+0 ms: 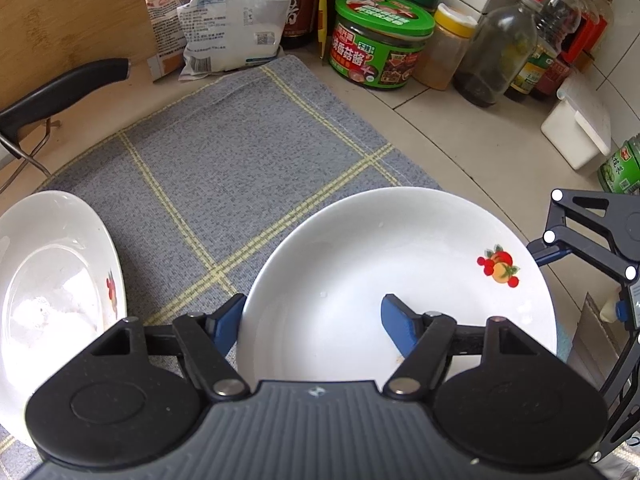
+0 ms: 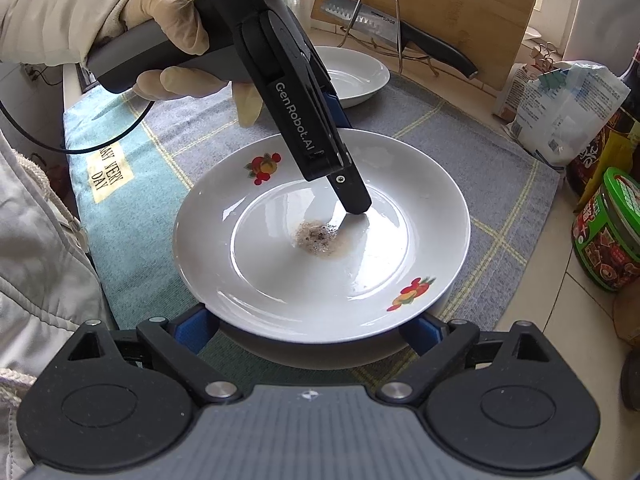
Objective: Organize plates and bowls
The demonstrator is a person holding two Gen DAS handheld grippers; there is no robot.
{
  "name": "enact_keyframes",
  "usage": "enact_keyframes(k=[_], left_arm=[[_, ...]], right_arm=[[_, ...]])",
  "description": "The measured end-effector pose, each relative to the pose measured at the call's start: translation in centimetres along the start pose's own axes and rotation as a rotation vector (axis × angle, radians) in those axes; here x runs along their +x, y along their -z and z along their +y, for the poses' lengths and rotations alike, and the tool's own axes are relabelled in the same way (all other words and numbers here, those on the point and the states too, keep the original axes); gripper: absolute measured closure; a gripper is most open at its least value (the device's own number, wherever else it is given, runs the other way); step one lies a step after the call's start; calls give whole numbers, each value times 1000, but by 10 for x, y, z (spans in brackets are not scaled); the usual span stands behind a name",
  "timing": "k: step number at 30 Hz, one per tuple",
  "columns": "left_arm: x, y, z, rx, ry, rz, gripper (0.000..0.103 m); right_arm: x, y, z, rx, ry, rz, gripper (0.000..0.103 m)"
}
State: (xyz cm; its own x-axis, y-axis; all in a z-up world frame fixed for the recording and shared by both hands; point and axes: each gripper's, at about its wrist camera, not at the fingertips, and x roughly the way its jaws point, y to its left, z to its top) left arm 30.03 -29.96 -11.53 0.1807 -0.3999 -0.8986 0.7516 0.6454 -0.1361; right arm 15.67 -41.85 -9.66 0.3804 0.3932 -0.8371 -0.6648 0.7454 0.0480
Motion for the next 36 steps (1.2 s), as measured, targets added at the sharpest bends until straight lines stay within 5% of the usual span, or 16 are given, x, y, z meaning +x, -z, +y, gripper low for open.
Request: enact_keyframes(k=[25,36], left_arm=[[-2,-4,-1,0,12,-8,31],[-17,-2,-5,10,4,-81,15]], right_arm=[[-2,8,4,-16,56,34,0],[-5,9,4,-19,50,34,0]])
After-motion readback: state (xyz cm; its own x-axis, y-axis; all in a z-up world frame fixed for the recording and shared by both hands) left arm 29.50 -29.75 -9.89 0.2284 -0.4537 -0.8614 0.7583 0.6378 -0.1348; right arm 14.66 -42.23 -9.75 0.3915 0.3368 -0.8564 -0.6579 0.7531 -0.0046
